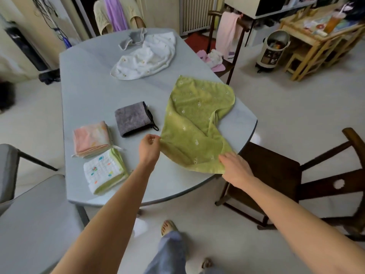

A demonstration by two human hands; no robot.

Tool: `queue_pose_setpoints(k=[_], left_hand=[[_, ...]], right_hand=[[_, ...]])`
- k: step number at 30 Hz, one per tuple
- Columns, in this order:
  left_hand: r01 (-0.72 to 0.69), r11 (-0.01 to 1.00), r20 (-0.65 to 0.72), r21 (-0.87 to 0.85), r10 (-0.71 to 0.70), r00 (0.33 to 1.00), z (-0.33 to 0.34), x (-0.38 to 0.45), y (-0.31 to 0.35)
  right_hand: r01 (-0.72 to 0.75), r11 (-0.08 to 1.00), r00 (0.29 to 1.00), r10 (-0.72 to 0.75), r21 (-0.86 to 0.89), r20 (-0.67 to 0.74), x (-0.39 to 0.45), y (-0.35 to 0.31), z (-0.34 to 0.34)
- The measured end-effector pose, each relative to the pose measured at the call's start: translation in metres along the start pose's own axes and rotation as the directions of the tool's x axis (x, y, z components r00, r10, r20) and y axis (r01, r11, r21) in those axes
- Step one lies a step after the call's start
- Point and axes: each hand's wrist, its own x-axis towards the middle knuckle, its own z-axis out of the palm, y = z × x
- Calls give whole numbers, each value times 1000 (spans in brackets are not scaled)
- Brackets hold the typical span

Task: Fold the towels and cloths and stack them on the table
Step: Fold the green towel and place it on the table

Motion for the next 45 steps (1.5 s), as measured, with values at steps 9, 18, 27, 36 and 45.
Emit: queue_pose_setpoints(k=[9, 18, 27, 36, 45], left_hand=[[-174, 899, 7, 402, 187, 982, -10, -81, 0], [-574, -18, 570, 819, 140, 809, -24, -116, -4], [-639, 506, 537, 578, 354, 766, -32, -148, -1], [-578, 166, 595, 799, -357, 720, -34, -157, 17], [-473, 263, 509, 841, -86, 857, -18, -158, 36]], right_hand=[[48, 999, 998, -49, -4, -38, -59, 27, -22], [98, 995, 990, -94, 33, -107, -94, 36, -38], [-12, 983, 938, 74, 183, -339, -109, 66, -41], [45, 962, 949, -126, 270, 290, -135, 57, -61], [36, 989, 999, -35, 144, -10, -131, 69, -64]])
